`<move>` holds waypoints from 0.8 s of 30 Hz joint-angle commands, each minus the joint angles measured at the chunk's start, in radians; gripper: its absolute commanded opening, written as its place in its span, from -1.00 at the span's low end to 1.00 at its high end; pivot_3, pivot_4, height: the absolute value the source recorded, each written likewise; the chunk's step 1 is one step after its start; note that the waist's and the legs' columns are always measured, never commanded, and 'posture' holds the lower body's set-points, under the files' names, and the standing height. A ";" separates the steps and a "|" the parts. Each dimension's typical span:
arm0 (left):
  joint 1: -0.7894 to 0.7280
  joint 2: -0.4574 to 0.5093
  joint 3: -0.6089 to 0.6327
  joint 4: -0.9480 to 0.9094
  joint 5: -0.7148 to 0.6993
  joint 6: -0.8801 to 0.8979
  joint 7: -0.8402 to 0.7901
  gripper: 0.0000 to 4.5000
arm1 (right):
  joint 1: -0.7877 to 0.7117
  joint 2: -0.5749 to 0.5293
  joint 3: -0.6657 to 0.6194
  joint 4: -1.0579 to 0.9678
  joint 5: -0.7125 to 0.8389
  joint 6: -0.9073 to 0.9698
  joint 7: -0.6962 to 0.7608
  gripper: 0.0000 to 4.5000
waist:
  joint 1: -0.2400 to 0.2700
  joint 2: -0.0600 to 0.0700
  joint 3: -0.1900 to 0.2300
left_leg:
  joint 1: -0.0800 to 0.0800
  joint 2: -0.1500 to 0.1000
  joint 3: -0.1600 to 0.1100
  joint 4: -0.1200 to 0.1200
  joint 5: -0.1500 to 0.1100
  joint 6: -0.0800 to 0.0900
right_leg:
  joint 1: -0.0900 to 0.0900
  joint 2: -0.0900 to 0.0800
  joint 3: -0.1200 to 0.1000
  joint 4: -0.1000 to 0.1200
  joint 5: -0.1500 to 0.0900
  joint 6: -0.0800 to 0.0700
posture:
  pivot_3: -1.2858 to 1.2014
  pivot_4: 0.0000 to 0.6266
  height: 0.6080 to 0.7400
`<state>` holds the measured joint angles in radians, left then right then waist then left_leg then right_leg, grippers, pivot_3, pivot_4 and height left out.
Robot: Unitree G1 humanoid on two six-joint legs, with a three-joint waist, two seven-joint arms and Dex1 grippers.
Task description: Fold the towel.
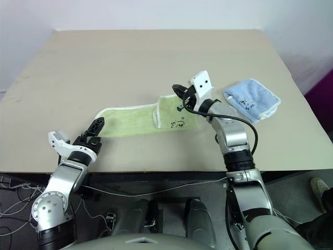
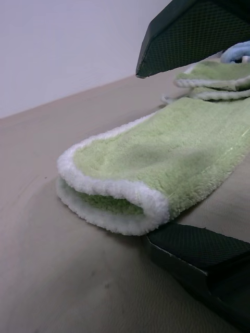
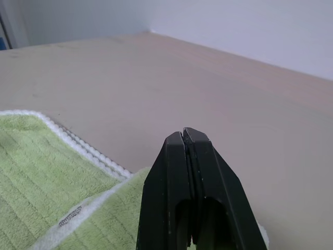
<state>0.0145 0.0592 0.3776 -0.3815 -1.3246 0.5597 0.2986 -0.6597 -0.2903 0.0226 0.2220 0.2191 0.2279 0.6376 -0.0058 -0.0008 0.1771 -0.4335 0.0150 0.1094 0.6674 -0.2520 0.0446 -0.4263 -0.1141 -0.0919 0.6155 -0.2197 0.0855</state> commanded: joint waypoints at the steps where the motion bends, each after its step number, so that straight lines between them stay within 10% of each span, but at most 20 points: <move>1: -0.013 -0.002 0.004 0.041 -0.013 -0.008 0.006 1.00 | 0.012 -0.013 -0.029 -0.068 0.017 0.007 -0.013 -0.98 | 0.003 0.000 0.000 | 0.000 0.000 0.000 0.000 0.000 0.000 | 0.000 0.000 0.000 0.000 0.000 0.000 | 0.03 -0.52 1.00; 14: -0.039 -0.001 0.014 0.061 -0.015 -0.045 -0.017 -0.96 | 0.028 -0.010 -0.025 -0.093 0.016 0.018 -0.035 -1.00 | -0.002 0.000 0.000 | 0.000 0.000 0.000 0.000 0.000 0.000 | 0.000 0.000 0.000 -0.001 0.000 0.000 | 0.03 -0.52 1.00; 24: -0.076 0.167 0.162 0.131 -0.043 -0.074 -0.153 -0.99 | 0.031 -0.007 -0.026 -0.094 0.013 0.012 -0.050 -1.00 | -0.010 0.000 0.000 | 0.000 0.001 0.000 -0.001 0.000 0.000 | -0.001 0.001 0.000 -0.001 0.000 0.000 | 0.03 -0.52 1.00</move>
<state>-0.0525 0.2013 0.4877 -0.2386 -1.3486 0.5109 0.1914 -0.6259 -0.2950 0.0215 0.1770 0.2195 0.2534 0.5938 -0.0153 -0.0012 0.1775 -0.4339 0.0161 0.1095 0.6661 -0.2521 0.0441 -0.4278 -0.1132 -0.0918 0.6145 -0.2199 0.0853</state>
